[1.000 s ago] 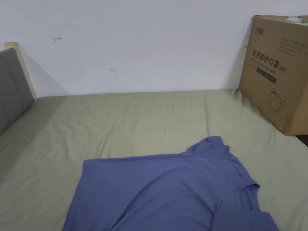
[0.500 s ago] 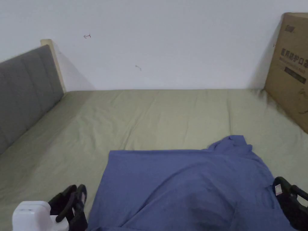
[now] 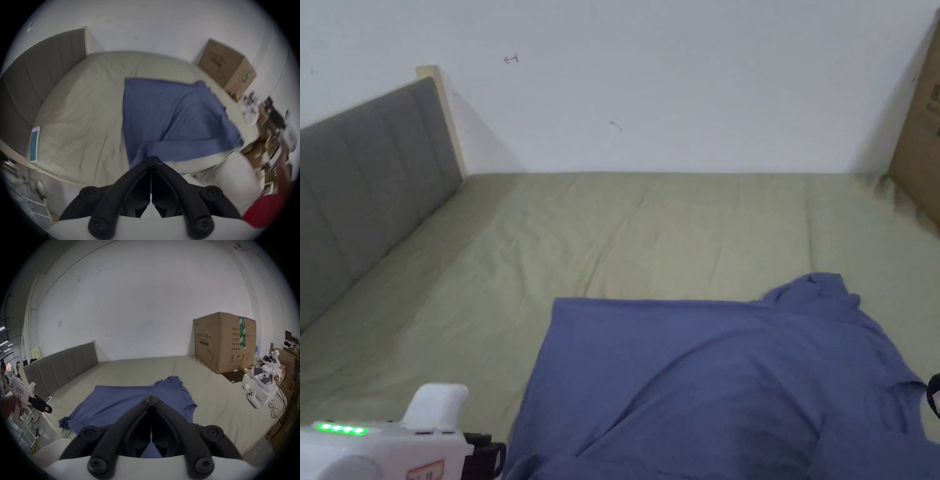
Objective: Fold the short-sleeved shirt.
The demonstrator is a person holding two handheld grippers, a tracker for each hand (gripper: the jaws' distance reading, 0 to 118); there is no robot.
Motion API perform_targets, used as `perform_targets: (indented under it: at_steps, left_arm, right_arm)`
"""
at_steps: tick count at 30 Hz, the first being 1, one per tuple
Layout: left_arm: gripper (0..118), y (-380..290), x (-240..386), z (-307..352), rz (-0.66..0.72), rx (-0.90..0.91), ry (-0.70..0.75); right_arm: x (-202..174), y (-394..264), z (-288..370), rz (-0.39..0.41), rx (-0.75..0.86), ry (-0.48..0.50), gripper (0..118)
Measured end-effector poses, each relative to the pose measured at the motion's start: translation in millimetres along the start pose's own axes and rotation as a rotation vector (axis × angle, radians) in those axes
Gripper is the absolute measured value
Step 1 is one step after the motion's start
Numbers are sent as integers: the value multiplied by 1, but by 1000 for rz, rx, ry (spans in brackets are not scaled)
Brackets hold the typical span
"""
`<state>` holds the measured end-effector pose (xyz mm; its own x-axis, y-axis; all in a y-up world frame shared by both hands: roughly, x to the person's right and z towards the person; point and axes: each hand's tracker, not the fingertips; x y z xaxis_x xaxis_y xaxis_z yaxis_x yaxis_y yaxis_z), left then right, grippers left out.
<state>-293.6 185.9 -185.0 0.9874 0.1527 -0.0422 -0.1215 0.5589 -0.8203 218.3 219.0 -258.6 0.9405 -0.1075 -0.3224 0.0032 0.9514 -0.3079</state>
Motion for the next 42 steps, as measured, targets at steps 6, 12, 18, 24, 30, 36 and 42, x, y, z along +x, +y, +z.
perform_targets:
  at_steps: [6, 12, 18, 24, 30, 36, 42]
  left_arm:
    - [114, -18, -19, -63, 67, -38, 20]
    - [51, -22, -20, -108, 5, -119, 97]
    - [6, -30, 2, -87, -86, 51, 90]
    - [6, -48, 17, -46, -99, 335, 76]
    - [6, -48, 28, -31, -74, 395, 65]
    - [6, -49, 33, -36, -66, 361, 86]
    - [6, -46, 32, -45, -84, 251, 126]
  right_arm:
    - [-11, -15, -14, -24, -94, -16, 0]
    - [-13, -20, -29, -35, -149, -3, 0]
    - [0, -21, -30, -41, -164, -22, 0]
    - [50, -27, -29, -88, -225, -29, 0]
    - [101, -70, -42, -178, -554, -113, 110]
    - [121, -124, -58, -116, -790, -185, 118]
    - [100, -131, -65, 33, -804, -129, 34]
